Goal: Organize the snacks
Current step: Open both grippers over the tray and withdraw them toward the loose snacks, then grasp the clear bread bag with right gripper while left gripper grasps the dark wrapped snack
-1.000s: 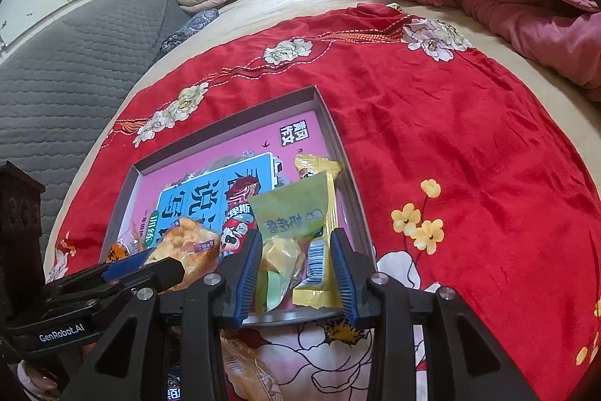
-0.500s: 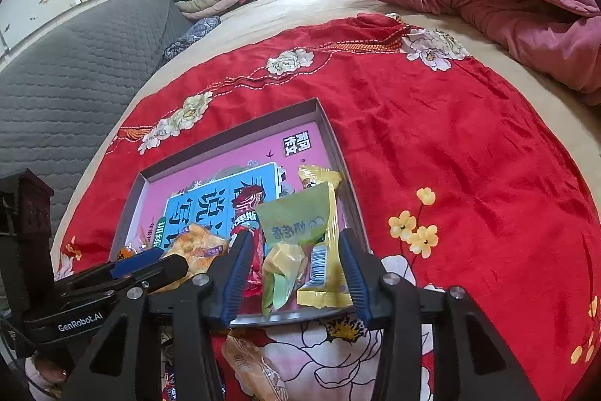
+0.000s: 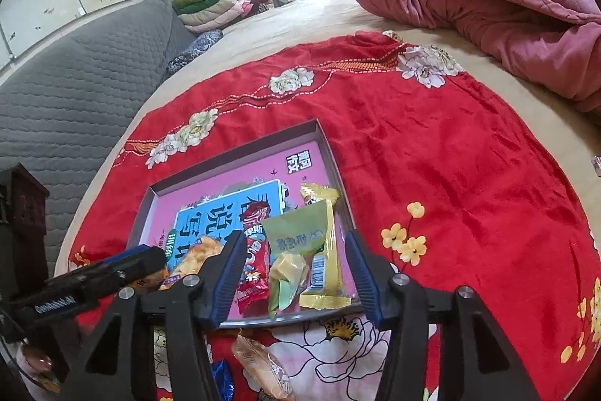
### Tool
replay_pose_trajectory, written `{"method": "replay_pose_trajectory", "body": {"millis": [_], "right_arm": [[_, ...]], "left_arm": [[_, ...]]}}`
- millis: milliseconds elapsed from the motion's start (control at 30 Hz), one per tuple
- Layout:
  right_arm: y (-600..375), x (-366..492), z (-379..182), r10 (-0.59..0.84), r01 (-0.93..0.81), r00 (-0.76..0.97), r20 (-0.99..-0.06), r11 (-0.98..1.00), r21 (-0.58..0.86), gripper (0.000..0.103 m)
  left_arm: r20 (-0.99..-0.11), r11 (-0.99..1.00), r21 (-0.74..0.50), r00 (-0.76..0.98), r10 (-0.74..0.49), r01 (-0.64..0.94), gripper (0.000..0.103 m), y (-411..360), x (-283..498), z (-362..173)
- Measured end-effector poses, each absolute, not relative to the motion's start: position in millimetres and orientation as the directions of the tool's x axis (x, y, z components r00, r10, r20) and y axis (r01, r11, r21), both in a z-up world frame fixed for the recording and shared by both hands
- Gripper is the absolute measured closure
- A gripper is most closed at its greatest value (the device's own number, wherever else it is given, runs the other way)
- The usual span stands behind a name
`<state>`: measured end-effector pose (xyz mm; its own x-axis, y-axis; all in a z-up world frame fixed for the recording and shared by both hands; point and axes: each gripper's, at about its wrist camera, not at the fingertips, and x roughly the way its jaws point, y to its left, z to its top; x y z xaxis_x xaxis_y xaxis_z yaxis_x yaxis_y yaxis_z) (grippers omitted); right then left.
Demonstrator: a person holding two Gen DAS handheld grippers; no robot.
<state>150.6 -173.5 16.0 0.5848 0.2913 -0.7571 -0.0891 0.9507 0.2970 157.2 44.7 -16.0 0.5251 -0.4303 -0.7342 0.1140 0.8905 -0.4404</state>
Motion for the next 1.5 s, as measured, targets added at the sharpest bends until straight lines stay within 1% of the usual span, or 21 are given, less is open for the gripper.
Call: {"method": "replay_pose_trajectory", "body": {"millis": [267,467,667,1067,1500], "right_arm": [[-173,146,26,0.297,-0.103,0.6,-0.743,0.95,0.296,0.047],[-168,140,32,0.311,-0.134,0.601,-0.737,0.948,0.29,0.046],[-161,129,36,0.321,-0.173,0.59,-0.741,0.947,0.272,0.046],[-154,116,33,0.328,-0.213,0.563,-0.759,0.945,0.25,0.046],[-146,103,22,0.322,-0.25,0.53,-0.784,0.943,0.218,0.046]], "left_arm": [[-0.721,0.903,-0.407,0.557,-0.412,0.141,0.032,50,147,12],[-0.742,0.921,-0.365,0.553,-0.378,0.139,0.032,53,141,15],[-0.746,0.924,-0.358,0.553,-0.37,0.135,0.032,59,131,18],[-0.769,0.931,-0.321,0.527,-0.362,0.171,0.032,48,117,17],[-0.82,0.938,-0.299,0.456,-0.347,0.175,0.032,41,101,-8]]}}
